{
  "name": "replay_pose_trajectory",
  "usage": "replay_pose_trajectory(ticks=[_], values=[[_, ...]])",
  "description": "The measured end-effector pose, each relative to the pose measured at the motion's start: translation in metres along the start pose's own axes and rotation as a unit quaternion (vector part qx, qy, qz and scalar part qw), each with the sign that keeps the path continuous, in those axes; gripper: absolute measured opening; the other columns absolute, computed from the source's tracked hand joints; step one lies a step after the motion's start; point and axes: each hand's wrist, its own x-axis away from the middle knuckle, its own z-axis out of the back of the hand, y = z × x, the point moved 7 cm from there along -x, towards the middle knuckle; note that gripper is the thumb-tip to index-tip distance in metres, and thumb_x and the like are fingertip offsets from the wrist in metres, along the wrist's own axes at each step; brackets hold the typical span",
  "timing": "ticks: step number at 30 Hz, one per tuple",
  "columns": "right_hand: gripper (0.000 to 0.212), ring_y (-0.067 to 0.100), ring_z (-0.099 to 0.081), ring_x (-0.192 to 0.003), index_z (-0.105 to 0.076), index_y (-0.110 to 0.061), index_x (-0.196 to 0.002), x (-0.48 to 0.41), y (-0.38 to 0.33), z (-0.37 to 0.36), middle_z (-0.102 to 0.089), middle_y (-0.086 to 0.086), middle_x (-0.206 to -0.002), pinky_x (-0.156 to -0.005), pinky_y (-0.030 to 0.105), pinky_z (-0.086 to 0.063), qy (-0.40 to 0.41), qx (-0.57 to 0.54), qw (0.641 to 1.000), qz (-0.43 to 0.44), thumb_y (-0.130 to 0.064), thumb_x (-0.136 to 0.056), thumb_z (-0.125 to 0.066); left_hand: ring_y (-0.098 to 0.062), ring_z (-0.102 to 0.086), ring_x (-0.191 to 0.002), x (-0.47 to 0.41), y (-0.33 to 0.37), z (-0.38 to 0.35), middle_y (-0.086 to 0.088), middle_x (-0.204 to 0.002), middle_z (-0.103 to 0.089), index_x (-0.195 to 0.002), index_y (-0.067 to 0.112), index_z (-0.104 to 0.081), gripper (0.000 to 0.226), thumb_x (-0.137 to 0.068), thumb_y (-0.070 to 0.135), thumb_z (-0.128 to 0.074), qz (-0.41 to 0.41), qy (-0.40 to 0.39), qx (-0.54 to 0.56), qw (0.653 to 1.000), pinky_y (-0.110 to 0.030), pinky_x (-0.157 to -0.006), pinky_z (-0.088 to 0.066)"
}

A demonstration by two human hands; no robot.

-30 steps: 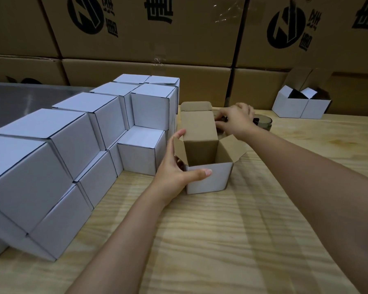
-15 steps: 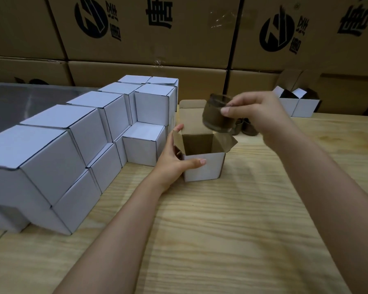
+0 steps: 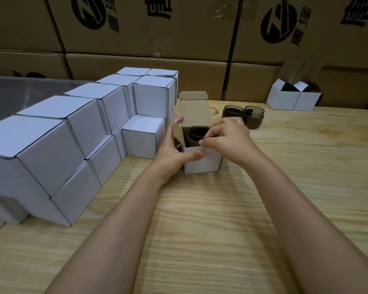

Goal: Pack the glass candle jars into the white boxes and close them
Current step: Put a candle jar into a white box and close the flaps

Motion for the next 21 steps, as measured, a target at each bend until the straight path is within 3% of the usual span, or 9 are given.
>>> replay_pose_trajectory(ticks=[2,5,8,10,12,13,15,18,21], values=[[0.010,0.017,-0.028,-0.123,-0.070,-0.030,-0.077,-0.001,0.000,-0.004,-0.055,-0.011,-0.110,-0.098,0.032,-0.017,-0.003,0.067,0.997,0.025,-0.035,-0.083,-0.064,-0.009,-0.055,-0.121,0.000,0.000,0.000,0.000,-0.135,-0.054,-0.137,0.039,-0.035,0.097,-0.057,0.013,-0.084,-0.003,0.001,0.002,1.000,-0.027,-0.100,-0.045],[0.015,0.017,-0.032,-0.121,-0.071,-0.025,-0.091,0.003,0.004,-0.009,-0.059,-0.009,-0.113,-0.096,0.031,-0.024,0.021,0.080,0.994,0.072,-0.033,-0.085,-0.060,-0.010,-0.056,-0.118,0.001,0.002,0.001,0.000,-0.133,-0.055,-0.139,0.037,-0.035,0.099,-0.057,0.013,-0.085,-0.009,0.006,0.001,1.000,-0.024,-0.095,-0.047],[0.019,0.010,-0.044,-0.116,-0.067,-0.018,-0.105,0.012,0.009,0.002,-0.054,-0.005,-0.118,-0.093,0.019,-0.034,0.148,-0.094,0.978,0.114,-0.024,-0.089,-0.058,-0.007,-0.056,-0.118,0.001,0.003,0.001,0.003,-0.132,-0.056,-0.139,0.035,-0.035,0.100,-0.056,0.012,-0.085,-0.013,0.012,0.005,1.000,-0.022,-0.094,-0.047],[0.023,0.007,-0.050,-0.115,-0.062,-0.025,-0.110,0.014,0.028,0.007,-0.051,-0.005,-0.123,-0.096,0.021,-0.042,0.223,-0.307,0.923,0.055,-0.024,-0.092,-0.049,-0.005,-0.055,-0.119,0.001,0.004,0.001,0.008,-0.133,-0.055,-0.140,0.037,-0.034,0.102,-0.056,0.013,-0.085,-0.011,0.012,0.006,1.000,-0.020,-0.094,-0.046],[0.023,0.010,-0.053,-0.117,-0.055,-0.035,-0.115,0.012,0.049,-0.004,-0.052,-0.007,-0.128,-0.090,0.031,-0.049,0.232,-0.503,0.831,-0.055,-0.028,-0.099,-0.041,-0.004,-0.053,-0.121,0.001,0.004,0.000,0.011,-0.135,-0.053,-0.143,0.042,-0.028,0.106,-0.058,0.015,-0.085,-0.009,0.004,0.007,1.000,-0.022,-0.097,-0.046],[0.023,0.012,-0.055,-0.115,-0.053,-0.037,-0.118,0.010,0.056,-0.012,-0.054,-0.007,-0.129,-0.082,0.030,-0.051,0.217,-0.561,0.793,-0.097,-0.030,-0.101,-0.038,-0.004,-0.051,-0.124,0.001,0.004,-0.001,0.013,-0.138,-0.050,-0.145,0.044,-0.022,0.110,-0.059,0.017,-0.085,-0.006,-0.004,0.008,1.000,-0.024,-0.100,-0.045],[0.025,0.014,-0.060,-0.107,-0.053,-0.034,-0.122,0.007,0.062,-0.026,-0.062,-0.003,-0.121,-0.073,0.027,-0.052,0.174,-0.617,0.755,-0.138,-0.030,-0.102,-0.039,-0.001,-0.042,-0.131,0.002,0.005,-0.005,0.018,-0.147,-0.037,-0.148,0.048,-0.006,0.117,-0.063,0.028,-0.084,-0.002,-0.024,0.004,1.000,-0.026,-0.106,-0.039],[0.027,0.020,-0.063,-0.110,-0.055,-0.026,-0.126,0.003,0.056,-0.042,-0.065,0.004,-0.121,-0.084,0.033,-0.055,0.101,-0.642,0.749,-0.128,-0.025,-0.101,-0.044,0.006,-0.019,-0.140,0.004,0.013,-0.011,0.030,-0.151,-0.015,-0.147,0.049,0.000,0.103,-0.072,0.050,-0.071,-0.024,-0.040,-0.041,0.998,-0.029,-0.116,-0.024],[0.050,0.021,-0.057,-0.120,-0.040,-0.020,-0.143,0.004,0.046,-0.044,-0.054,0.008,-0.138,-0.100,0.041,-0.048,0.041,-0.602,0.791,-0.099,-0.027,-0.096,-0.053,0.007,-0.016,-0.141,0.006,0.019,-0.015,0.023,-0.155,-0.017,-0.146,0.048,-0.017,0.086,-0.073,0.080,-0.049,-0.031,-0.026,-0.065,0.997,-0.023,-0.115,-0.020]])
